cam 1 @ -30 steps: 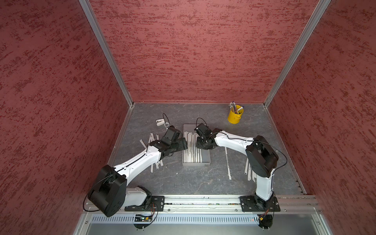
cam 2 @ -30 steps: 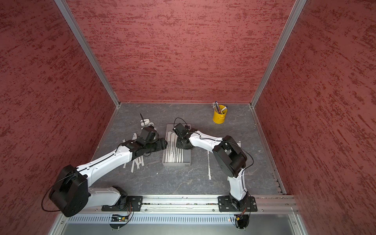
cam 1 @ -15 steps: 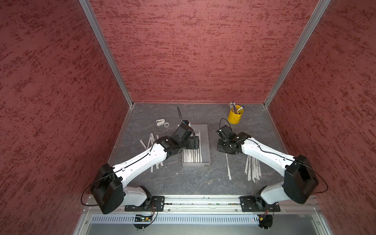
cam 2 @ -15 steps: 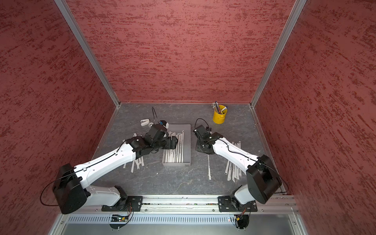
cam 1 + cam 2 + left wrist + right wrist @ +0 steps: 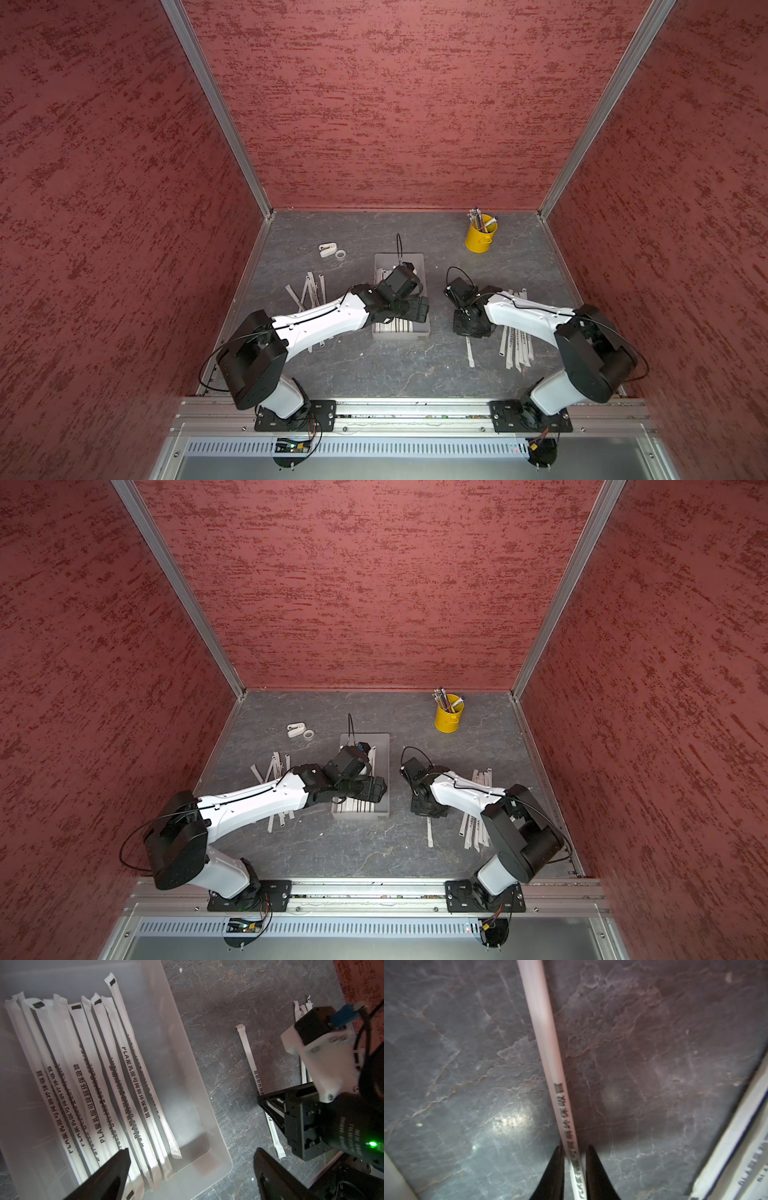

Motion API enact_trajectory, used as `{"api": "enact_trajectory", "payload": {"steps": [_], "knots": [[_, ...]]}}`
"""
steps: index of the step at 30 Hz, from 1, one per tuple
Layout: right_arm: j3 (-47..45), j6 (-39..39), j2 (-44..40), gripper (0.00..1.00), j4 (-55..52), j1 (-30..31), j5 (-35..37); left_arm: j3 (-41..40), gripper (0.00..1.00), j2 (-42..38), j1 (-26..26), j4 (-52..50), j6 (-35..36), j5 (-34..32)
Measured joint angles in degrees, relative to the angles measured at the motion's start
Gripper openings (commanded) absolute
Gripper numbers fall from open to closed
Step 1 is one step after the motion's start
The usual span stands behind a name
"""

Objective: Put the straws into the storage box
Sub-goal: Pick up the straw from the center of the board, then place the straw in the storage box.

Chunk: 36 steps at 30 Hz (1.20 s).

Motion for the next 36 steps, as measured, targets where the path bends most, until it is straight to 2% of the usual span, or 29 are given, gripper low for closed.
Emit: {"api": "enact_trajectory", "payload": {"steps": [4,9,13,16,18,21,25,30,36], "knots": [[0.00,-0.90,0.22,0.09,1.55,-0.15,-0.07,-0.02,0.95,0.00,0.11,0.39,0.00,-0.22],[1.66,-2.36,0.13,0.07,0.72,-0.07,-0.09,-0.55,0.95,-1.07,1.18,0.02,-0.02,-1.88],[10.60,-3.39,-1.75,0.07,-2.97,1.66,-0.09,-1.33,0.99,-4.87,3.37,-3.50,-0.44,-9.46],[19.54,-3.65,-2.29,0.07,-3.54,4.96,-0.13,-1.73,1.00,-8.57,5.11,-6.08,-0.46,-16.63],[25.05,-3.63,-1.22,0.07,-3.23,7.48,-0.17,-2.43,1.00,-10.97,7.13,-6.97,-0.59,-18.84],[31.28,-3.39,3.30,0.07,-1.90,10.16,-0.31,-4.57,1.00,-13.90,12.20,-7.13,-0.66,-18.08],[35.17,-2.64,12.07,0.07,-0.28,11.23,-0.20,-9.03,1.00,-17.70,17.90,-6.91,-0.42,-14.80],[37.55,-2.56,20.96,0.08,-0.94,11.17,0.33,-12.09,1.00,-21.24,19.34,-6.49,-0.17,-11.02],[37.73,-2.56,24.04,0.08,-1.29,10.56,0.46,-14.75,1.00,-24.13,19.80,-4.37,-0.52,-9.01]]}}
